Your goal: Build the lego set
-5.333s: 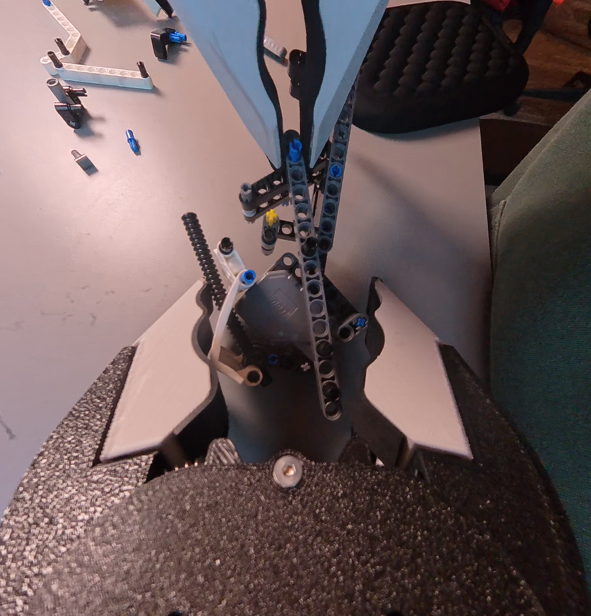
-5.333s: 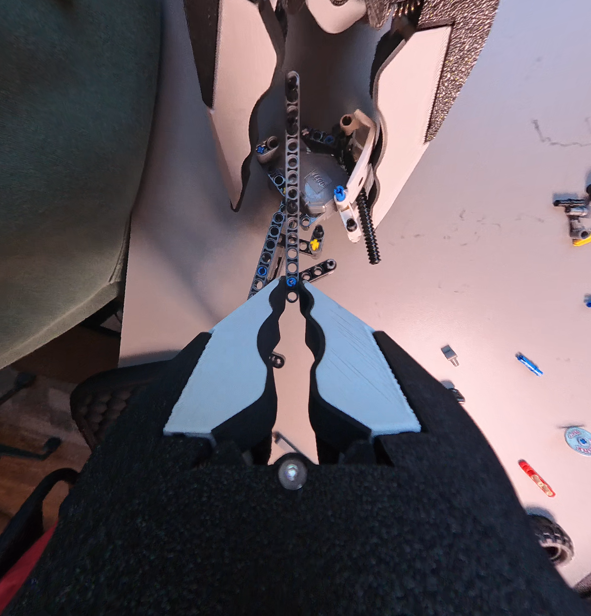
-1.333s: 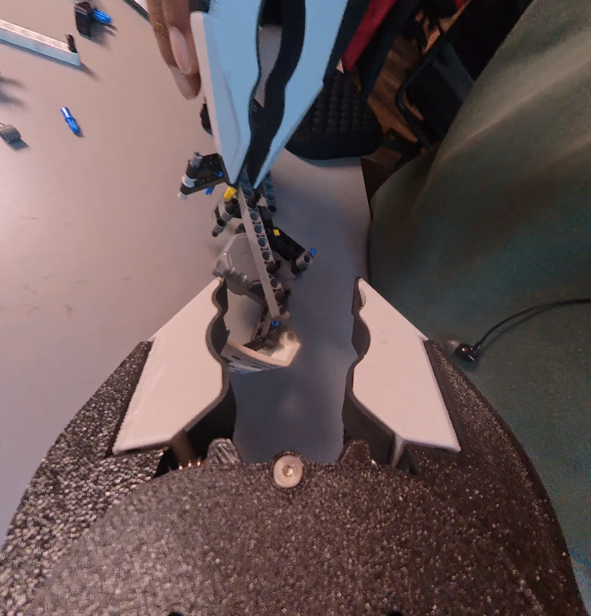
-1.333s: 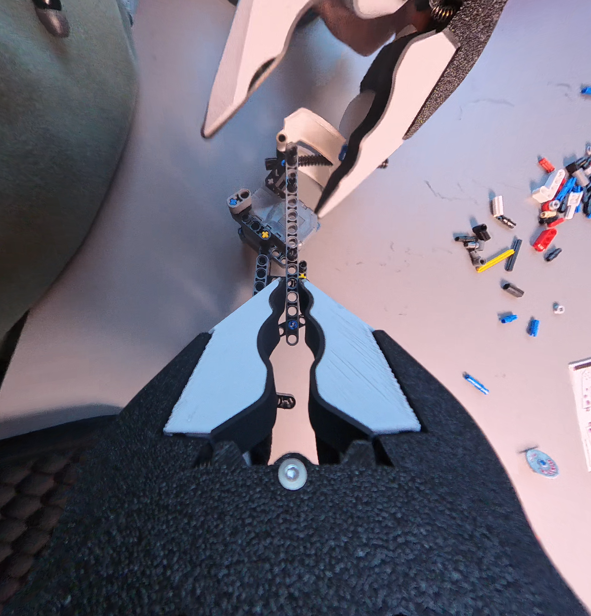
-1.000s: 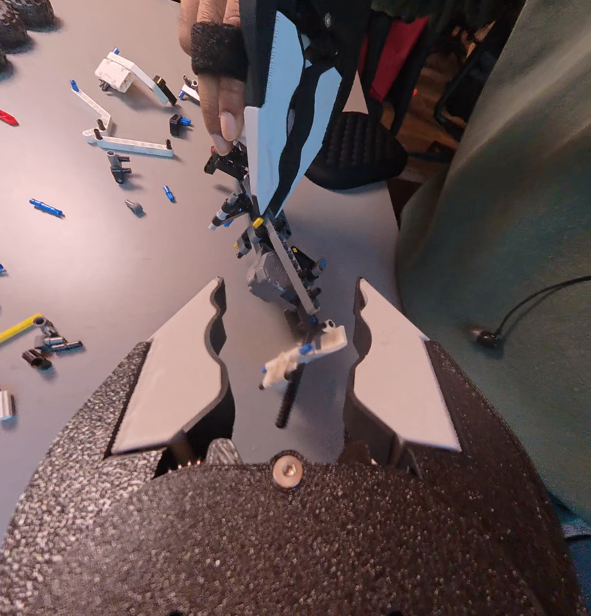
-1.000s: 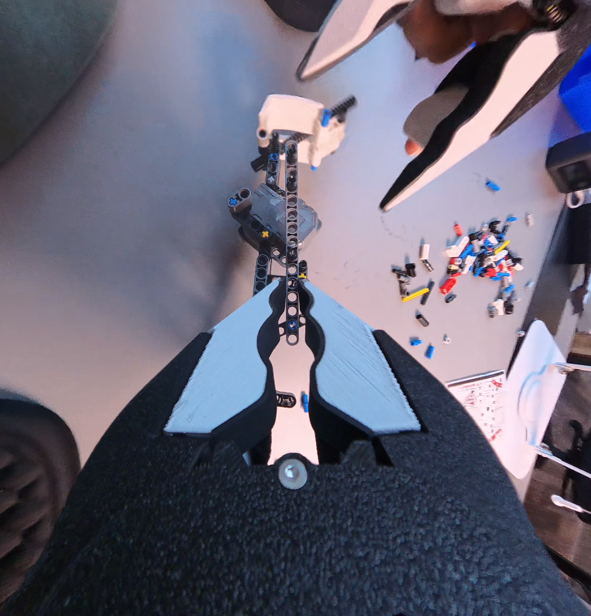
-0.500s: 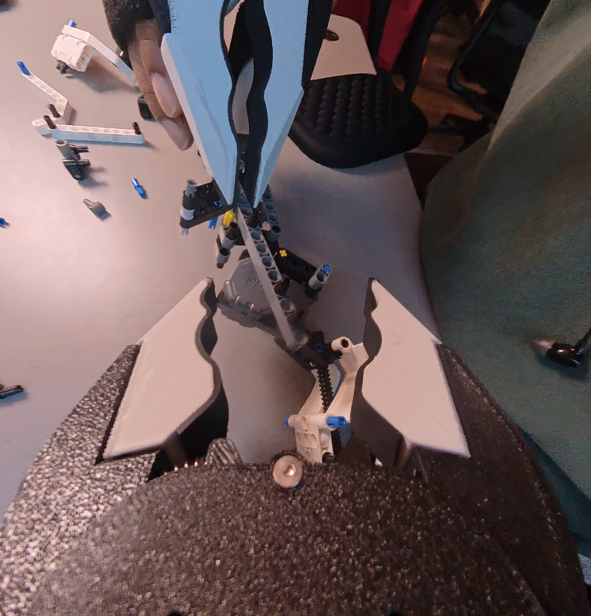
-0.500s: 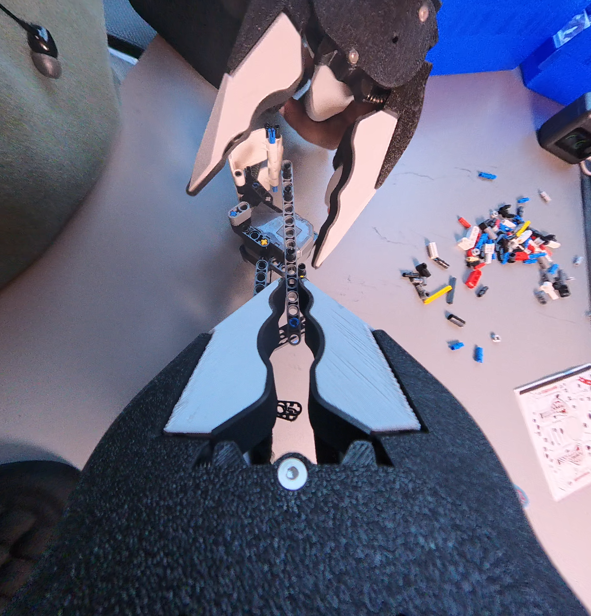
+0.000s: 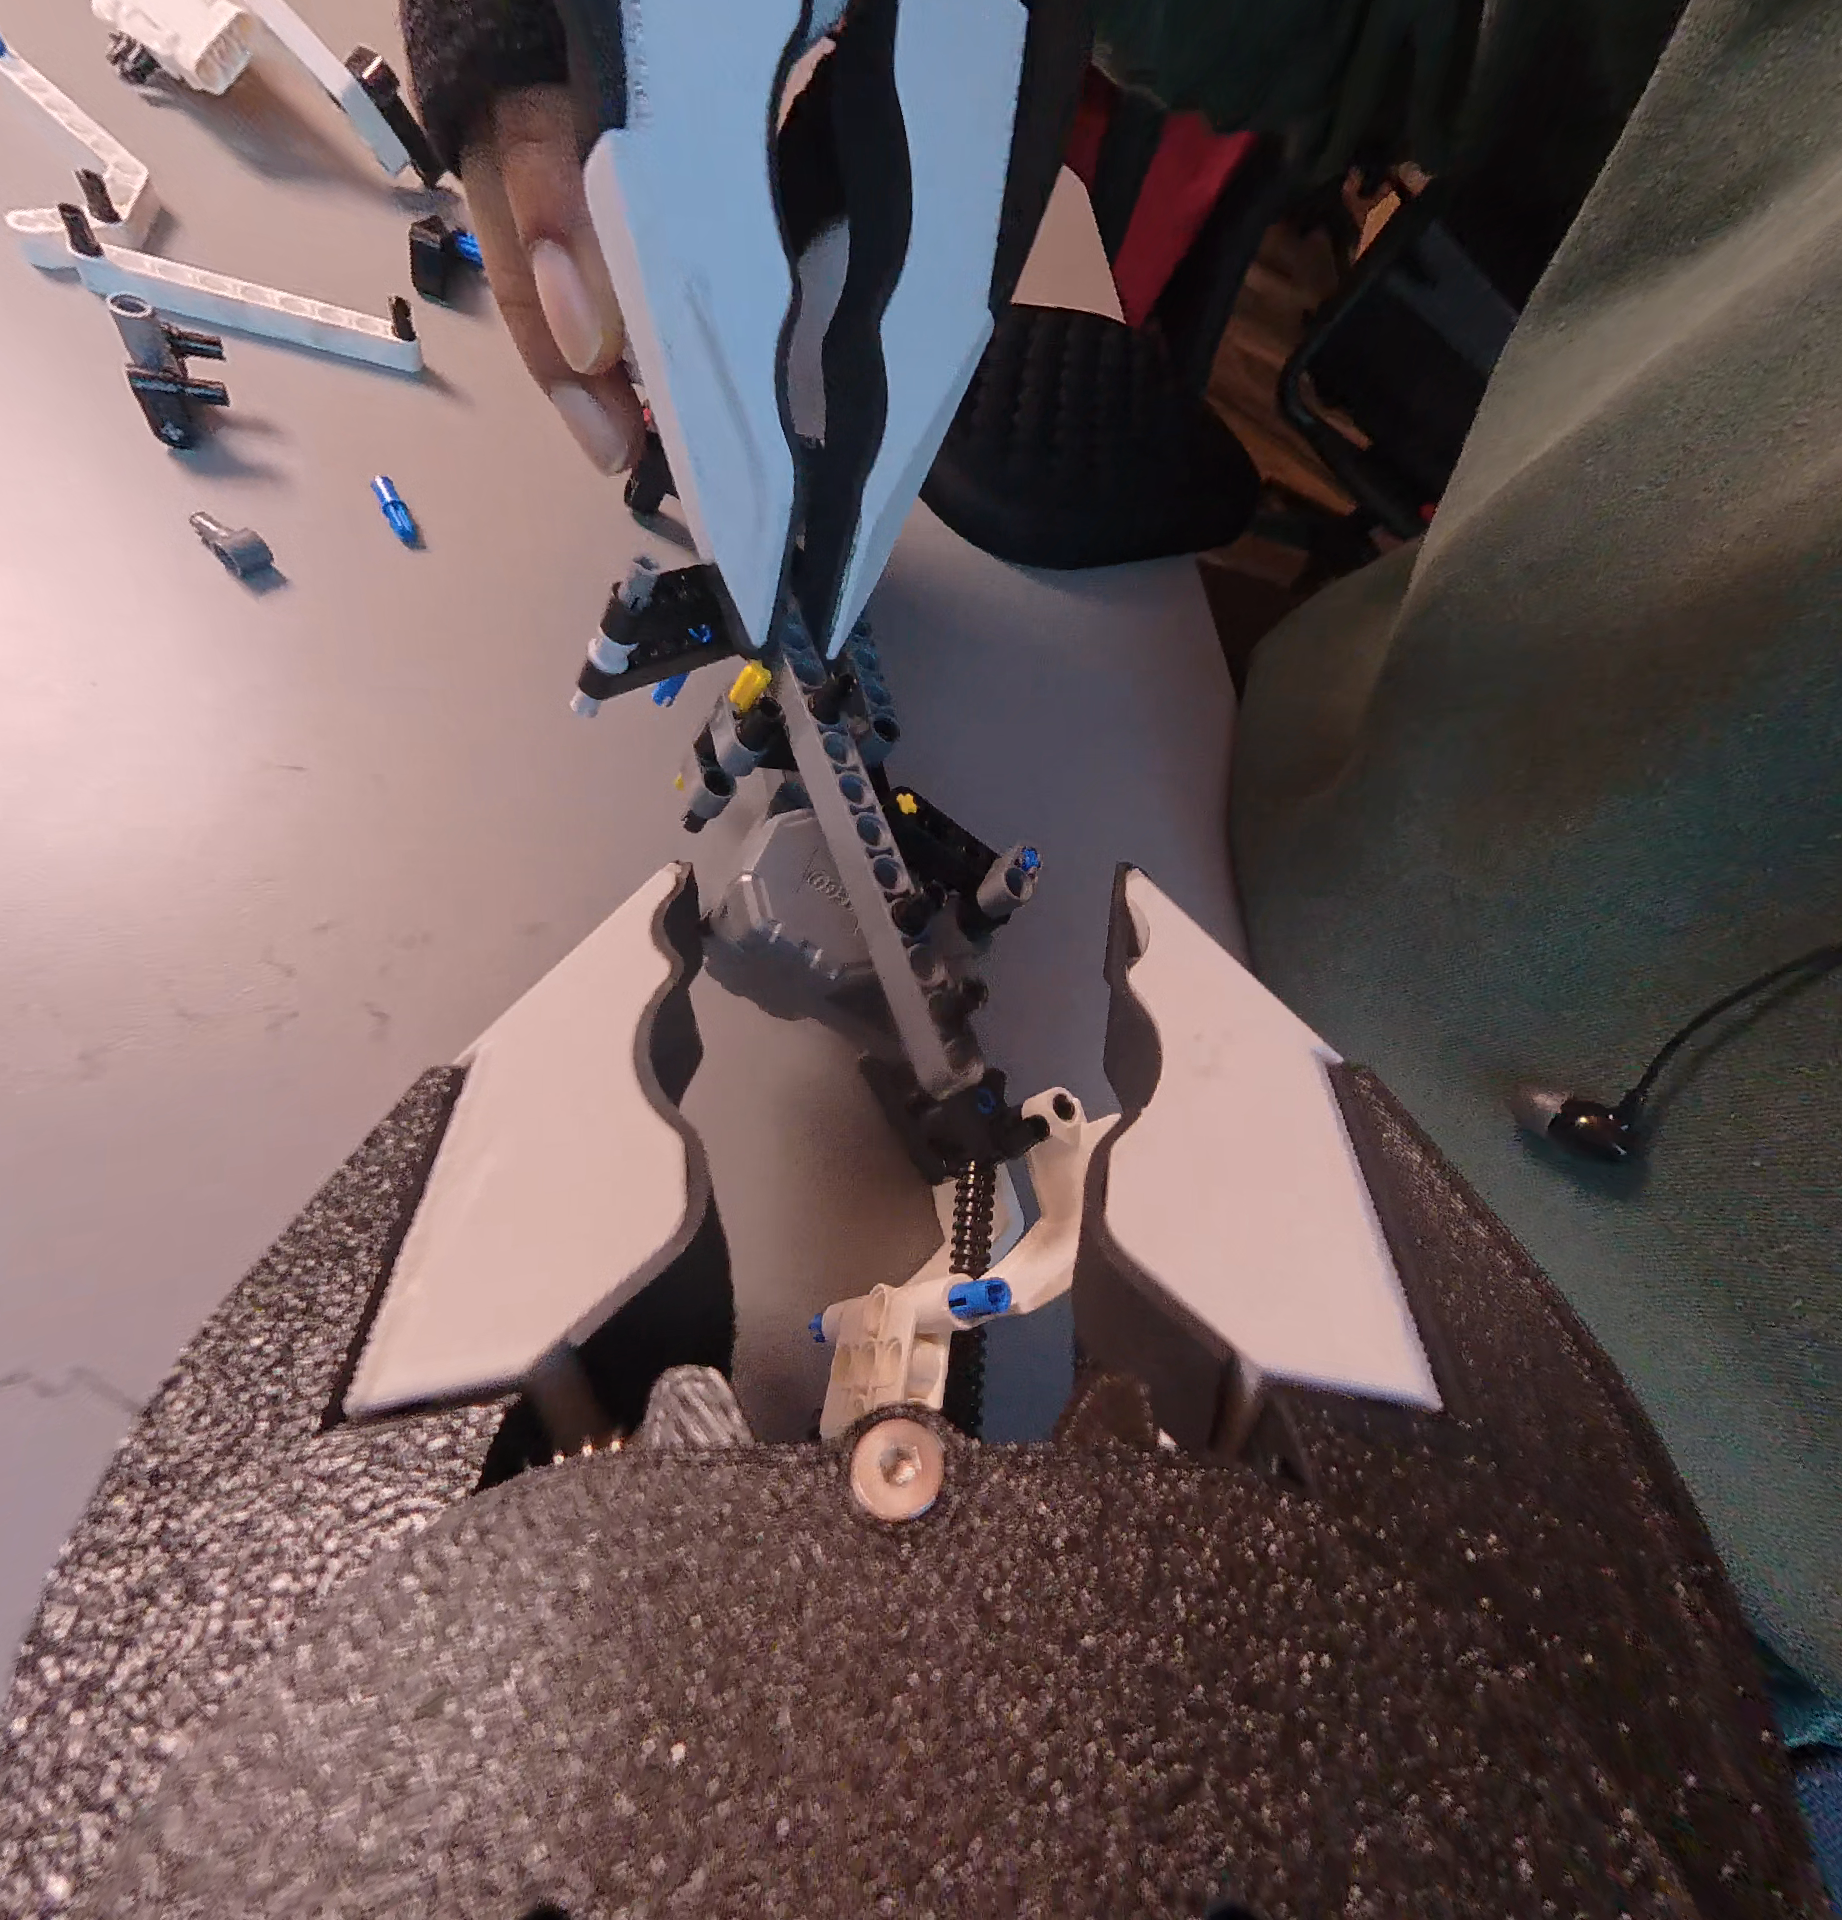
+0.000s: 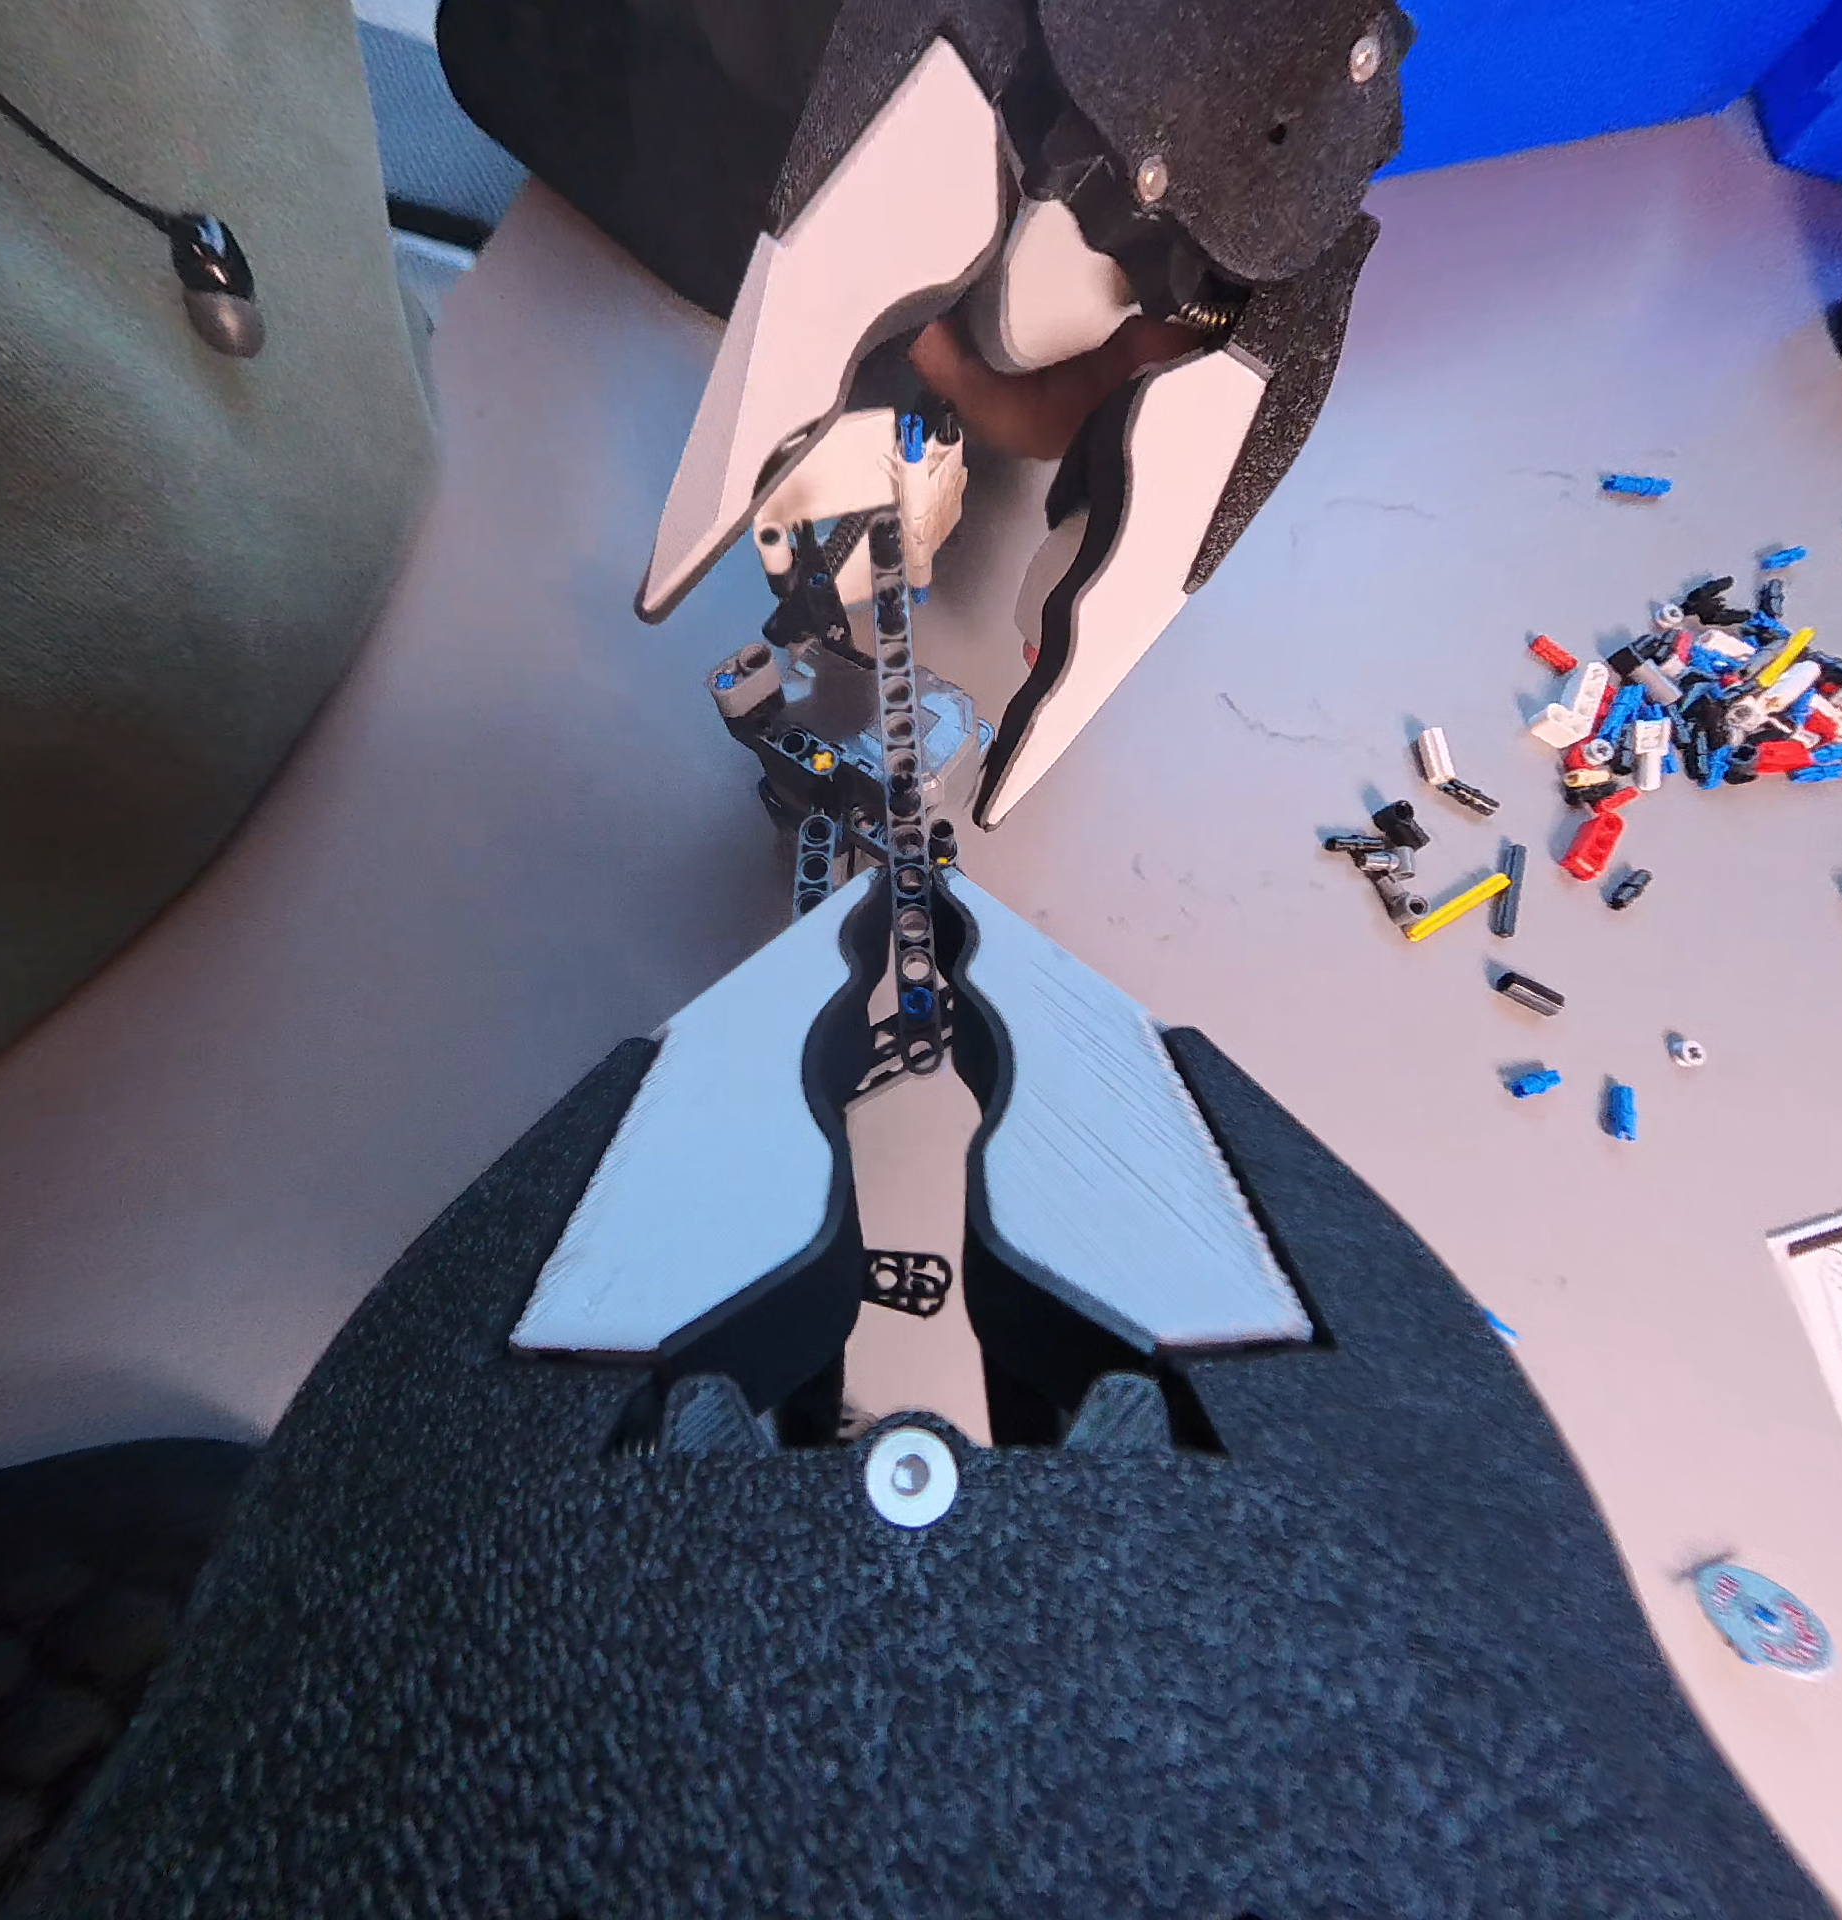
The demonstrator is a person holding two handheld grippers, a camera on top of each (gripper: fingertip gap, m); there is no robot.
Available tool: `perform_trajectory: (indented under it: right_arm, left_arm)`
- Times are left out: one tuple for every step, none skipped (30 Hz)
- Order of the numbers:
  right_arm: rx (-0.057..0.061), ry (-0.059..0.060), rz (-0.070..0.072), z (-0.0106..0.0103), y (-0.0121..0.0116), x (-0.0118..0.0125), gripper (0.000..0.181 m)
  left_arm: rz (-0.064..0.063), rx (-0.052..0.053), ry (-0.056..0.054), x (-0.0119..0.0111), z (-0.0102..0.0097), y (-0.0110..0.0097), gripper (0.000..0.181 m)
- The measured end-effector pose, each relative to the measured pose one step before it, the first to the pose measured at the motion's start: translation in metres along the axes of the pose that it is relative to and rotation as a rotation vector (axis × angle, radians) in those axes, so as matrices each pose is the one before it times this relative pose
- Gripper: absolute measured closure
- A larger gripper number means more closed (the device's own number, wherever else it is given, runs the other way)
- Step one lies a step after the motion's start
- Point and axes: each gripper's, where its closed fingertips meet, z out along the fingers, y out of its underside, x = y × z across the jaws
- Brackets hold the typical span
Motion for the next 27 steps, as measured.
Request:
perform_trajectory:
  right_arm:
    - [-0.0377, 0.0102, -0.0227, 0.00087, 0.00141, 0.00085, 0.174]
    - [-0.039, 0.0116, -0.0335, 0.0005, 0.00106, 0.00086, 0.173]
    - [-0.044, -0.0001, -0.0319, 0.00123, 0.00194, -0.00125, 0.173]
    - [-0.0363, 0.0055, -0.0329, 0.00152, 0.00091, -0.00056, 0.173]
    - [-0.0314, 0.0057, -0.0342, 0.00127, 0.00058, -0.00066, 0.173]
    - [-0.0301, 0.0077, -0.0351, 0.0006, 0.00076, 0.00035, 0.173]
    - [-0.0286, 0.0042, -0.0332, -0.00072, 0.00027, 0.00051, 0.173]
    - [-0.0296, -0.0018, -0.024, -0.00088, 0.00048, 0.00008, 0.173]
    - [-0.0229, -0.003, -0.0179, 0.00009, -0.00005, 0.00011, 0.173]
    - [-0.0132, -0.0038, -0.0061, 0.00149, -0.00061, 0.00043, 0.173]
    - [-0.0084, -0.0061, 0.0007, 0.0018, -0.00023, 0.0007, 0.173]
    - [-0.0061, -0.0102, 0.0054, 0.00059, -0.00002, 0.00068, 0.173]
    - [-0.0101, -0.0103, 0.0055, -0.00009, 0.00016, 0.00048, 0.173]
    - [-0.0119, -0.007, -0.0023, 0.00037, 0.00014, -0.00005, 0.173]
    - [-0.0108, -0.004, -0.0046, 0.00103, -0.00029, -0.00038, 0.173]
    - [-0.0073, -0.0044, -0.0002, 0.00089, -0.00087, -0.00056, 0.173]
    - [-0.0088, -0.0008, 0.0093, 0.00049, -0.00026, 0.00031, 0.174]
    - [0.0033, -0.0016, 0.0197, -0.00056, -0.00112, 0.00069, 0.174]
    - [0.02, -0.0025, 0.0335, -0.00109, -0.00111, 0.00123, 0.175]
    - [0.0312, -0.0046, 0.0427, -0.00167, -0.00048, 0.00139, 0.175]
    - [0.0345, -0.0054, 0.0418, -0.00213, -0.00015, 0.00125, 0.175]
    - [0.0272, -0.0067, 0.0376, -0.00187, 0.00006, 0.00083, 0.175]
    - [0.0201, -0.0075, 0.0284, -0.00132, -0.00034, -0.00017, 0.175]
    - [0.0105, 0.0002, 0.0179, -0.00049, -0.0001, 0.00011, 0.175]
    - [0.009, 0.003, 0.0102, -0.00057, -0.00024, 0.00017, 0.175]
    - [0.0051, 0.0059, 0.0123, -0.00093, 0.0003, 0.0013, 0.175]
    - [0.0013, 0.0035, 0.0149, -0.00107, 0.00086, 0.00158, 0.176]
  left_arm:
    - [-0.0175, -0.006, -0.0028, -0.00106, 0.00092, 0.00045, 0.103]
    - [-0.0088, -0.0182, -0.0178, -0.00347, 0.00124, 0.00267, 0.11]
    - [0.0093, -0.0341, -0.0237, -0.00445, 0.00223, 0.00625, 0.118]
    - [-0.0027, -0.0104, 0.0016, -0.00002, 0.00205, 0.00197, 0.116]
    - [-0.0001, -0.0105, -0.0029, -0.00001, 0.0007, 0.00105, 0.116]
    - [0.0085, -0.0101, -0.0125, -0.00073, 0.0002, 0.00059, 0.116]
    - [0.0063, -0.0031, -0.0125, -0.00091, 0.00024, -0.00012, 0.117]
    - [-0.0005, 0.0014, -0.0054, -0.00062, 0.00036, -0.0006, 0.117]
    - [0.0006, -0.0018, -0.0013, -0.00016, 0.00038, 0.00004, 0.118]
    - [0.0085, -0.0084, -0.0046, -0.00032, 0.00015, 0.00076, 0.118]
    - [0.0133, -0.014, -0.0115, -0.00092, 0.00021, 0.00159, 0.118]
    - [0.0161, -0.0109, -0.0141, -0.00092, 0.00012, 0.00128, 0.118]
    - [0.0113, -0.0014, -0.0101, -0.0004, -0.00005, -0.00011, 0.119]
    - [0.0004, -0.0028, -0.0047, -0.00019, 0.00014, 0.00017, 0.119]
    - [0.0028, -0.004, -0.0026, 0.00026, 0.00037, 0.0006, 0.119]
    - [0.0089, -0.006, -0.0076, 0.00001, 0.00027, 0.00086, 0.119]
    - [0.0078, -0.0042, -0.0098, -0.00021, -0.00001, 0.00037, 0.119]
    - [0.0043, 0.0, -0.0084, -0.00049, -0.00054, 0.00008, 0.119]
    - [0.0042, 0.0035, -0.007, -0.00065, -0.00115, 0.00003, 0.119]
    - [-0.001, 0.0071, -0.0072, -0.00121, -0.00087, -0.00037, 0.119]
    - [-0.0053, 0.0086, -0.0048, -0.00088, -0.00055, -0.00058, 0.119]
    - [-0.0019, 0.0074, -0.0065, -0.00069, -0.0001, -0.00079, 0.119]
    - [0.001, 0.003, 0.0, 0.00028, 0.00001, -0.0003, 0.119]
    - [-0.0019, 0.0024, 0.0015, 0.00007, 0.00009, -0.00035, 0.119]
    - [-0.0038, 0.0035, 0.0042, 0.00018, -0.00005, -0.00019, 0.119]
    - [-0.0092, 0.006, 0.0045, 0.00004, -0.00002, -0.00035, 0.119]
    - [-0.0066, 0.0077, 0.0043, 0.00053, 0.00002, -0.00098, 0.119]
